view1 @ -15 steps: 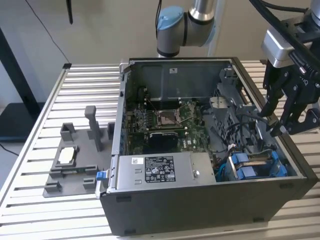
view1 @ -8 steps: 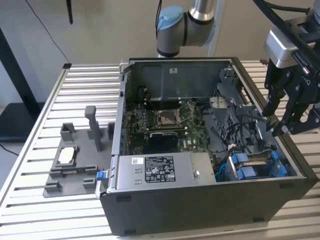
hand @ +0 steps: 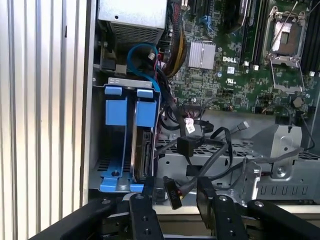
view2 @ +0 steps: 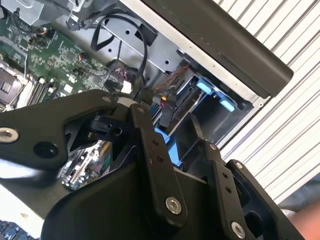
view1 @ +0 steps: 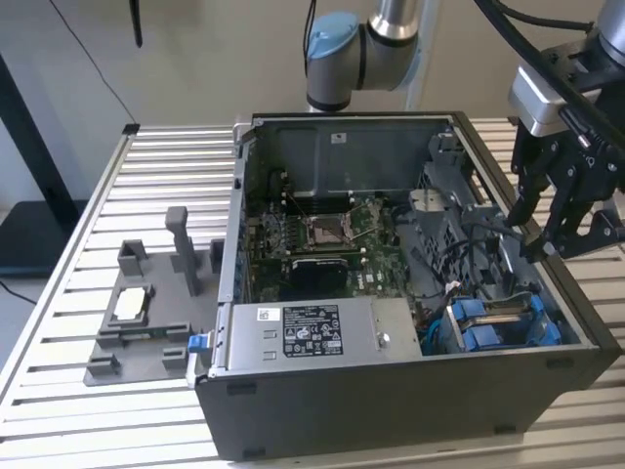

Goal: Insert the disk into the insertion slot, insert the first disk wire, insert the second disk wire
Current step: 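Insert the first disk wire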

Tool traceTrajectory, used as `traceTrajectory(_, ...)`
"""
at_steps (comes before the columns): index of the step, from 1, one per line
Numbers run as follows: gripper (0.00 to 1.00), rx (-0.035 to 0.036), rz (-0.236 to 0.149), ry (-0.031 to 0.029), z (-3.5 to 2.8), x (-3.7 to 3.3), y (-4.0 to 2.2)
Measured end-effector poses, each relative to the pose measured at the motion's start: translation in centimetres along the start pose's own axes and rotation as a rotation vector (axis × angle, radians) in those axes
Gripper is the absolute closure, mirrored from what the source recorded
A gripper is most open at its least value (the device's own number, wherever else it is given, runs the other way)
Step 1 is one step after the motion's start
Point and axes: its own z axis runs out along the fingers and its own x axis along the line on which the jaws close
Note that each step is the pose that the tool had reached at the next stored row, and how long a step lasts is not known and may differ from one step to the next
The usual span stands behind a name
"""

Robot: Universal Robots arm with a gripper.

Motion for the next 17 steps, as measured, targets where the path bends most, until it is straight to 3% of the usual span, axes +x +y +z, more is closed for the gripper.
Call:
traceTrajectory(2, 0.55, -0.0040, -0.003, -0.0002, -0.01, 0.00, -0.02)
traceTrajectory(5, 0.69, -0.0212, -0.007, -0.0018, -0.12, -0.03, -0.03)
traceTrajectory(10, 0.69, -0.0453, -0.012, -0.0041, -0.31, 0.00, -0.10)
traceTrajectory(14, 0.69, -0.0515, -0.032, -0.0069, -0.29, 0.04, -0.46)
traceTrajectory(16, 0.69, -0.0525, -0.041, -0.0119, -0.32, 0.05, -0.49)
traceTrajectory(17, 0.69, -0.0526, -0.044, -0.0171, -0.38, 0.04, -0.50)
